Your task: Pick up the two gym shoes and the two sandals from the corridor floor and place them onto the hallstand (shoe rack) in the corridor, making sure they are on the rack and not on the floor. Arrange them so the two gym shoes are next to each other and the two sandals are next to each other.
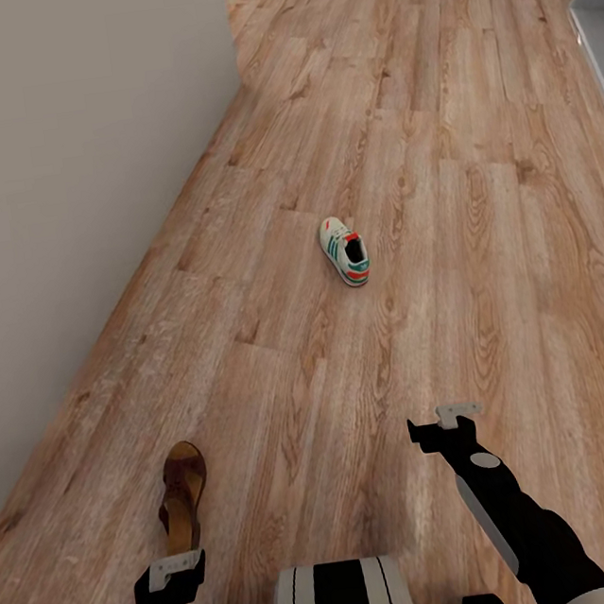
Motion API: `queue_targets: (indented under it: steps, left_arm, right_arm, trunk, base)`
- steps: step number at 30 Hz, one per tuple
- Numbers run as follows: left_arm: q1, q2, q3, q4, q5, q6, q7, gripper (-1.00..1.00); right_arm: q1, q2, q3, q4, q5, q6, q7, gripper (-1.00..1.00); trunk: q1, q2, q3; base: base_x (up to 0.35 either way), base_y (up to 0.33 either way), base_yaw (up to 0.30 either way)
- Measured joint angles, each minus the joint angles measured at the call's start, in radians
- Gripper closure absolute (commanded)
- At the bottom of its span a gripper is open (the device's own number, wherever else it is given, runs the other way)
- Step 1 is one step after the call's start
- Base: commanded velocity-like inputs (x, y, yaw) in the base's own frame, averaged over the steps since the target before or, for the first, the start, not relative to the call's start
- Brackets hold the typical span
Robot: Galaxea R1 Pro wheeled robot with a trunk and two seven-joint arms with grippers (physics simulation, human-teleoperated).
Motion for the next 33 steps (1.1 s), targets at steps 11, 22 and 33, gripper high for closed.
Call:
queue_targets:
  steps: [11,22,33]
  left_arm:
    - [0.000,0.000,0.000,0.001,0.000,-0.001,0.000,-1.00]
    - [0.000,0.000,0.002,0.000,0.000,0.000,0.002,-1.00]
    - [0.000,0.000,0.006,0.001,0.001,0.002,0.008,1.00]
  right_arm:
    - [0.000,0.000,0.000,-0.001,0.000,0.000,0.000,-1.00]
    - [0.000,0.000,0.000,-0.002,0.000,0.000,0.000,-1.00]
    - [0.000,0.000,0.000,-0.002,0.000,0.000,0.000,-1.00]
  trunk:
    - [0.000,0.000,0.000]
    - [0.000,0.000,0.000]
    - [0.000,0.000,0.000]
  base:
    - [0.027,0.000,0.000]
    - [0.019,0.000,0.000]
    - [0.001,0.000,0.000]
